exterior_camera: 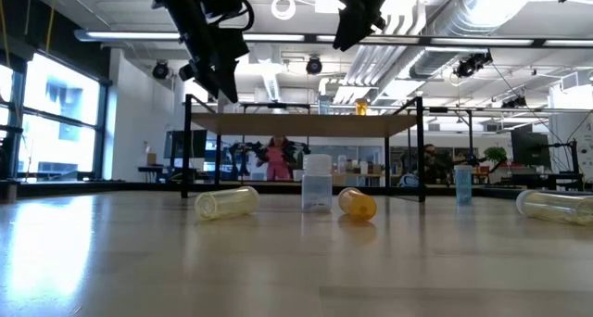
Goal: Pick and place medicine bottles onto shelf by color
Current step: Put the top transparent pill bottle on the shelf aligned with the other transparent pill bottle, then put the top right yellow pill bottle on the shelf
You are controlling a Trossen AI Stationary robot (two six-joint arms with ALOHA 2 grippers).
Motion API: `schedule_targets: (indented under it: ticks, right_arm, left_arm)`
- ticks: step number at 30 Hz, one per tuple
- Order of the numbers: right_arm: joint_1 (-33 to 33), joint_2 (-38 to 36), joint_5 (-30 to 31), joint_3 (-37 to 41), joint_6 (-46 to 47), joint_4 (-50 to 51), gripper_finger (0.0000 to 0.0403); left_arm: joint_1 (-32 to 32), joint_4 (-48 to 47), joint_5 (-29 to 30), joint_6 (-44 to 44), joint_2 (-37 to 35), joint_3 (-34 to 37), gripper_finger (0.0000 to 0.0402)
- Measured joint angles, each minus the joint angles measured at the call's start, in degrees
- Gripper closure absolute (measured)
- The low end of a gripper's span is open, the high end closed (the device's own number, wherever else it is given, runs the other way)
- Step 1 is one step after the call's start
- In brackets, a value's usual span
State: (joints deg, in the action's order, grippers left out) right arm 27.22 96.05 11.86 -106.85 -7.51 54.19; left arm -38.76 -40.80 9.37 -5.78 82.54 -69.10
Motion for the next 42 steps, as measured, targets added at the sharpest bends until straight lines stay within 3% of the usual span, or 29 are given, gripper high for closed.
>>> schedule_targets:
  ticks: [11,20,33,39,42]
  right_arm:
    - [0.0,0.0,0.0,0.0,0.0,0.0,0.0230]
    - [0.0,0.0,0.0,-1.5,0.0,0.9,0.0230]
    - [-0.4,0.0,-1.4,-2.2,0.1,6.3,0.0230]
    - [-3.6,0.0,-1.4,-1.9,1.1,10.2,0.0230]
    - [-5.5,0.0,-1.4,0.1,1.1,12.3,0.0230]
  left_arm:
    - [0.0,-0.1,-0.3,1.5,0.2,0.2,0.0196]
    - [0.0,-0.2,-0.3,3.0,-2.0,0.1,0.0192]
    - [0.0,-3.6,-0.4,4.5,-14.0,0.1,0.0192]
    - [1.6,-9.1,-0.4,4.5,-20.1,0.1,0.0192]
    - [3.3,-7.0,-0.4,3.8,-23.4,3.2,0.0192]
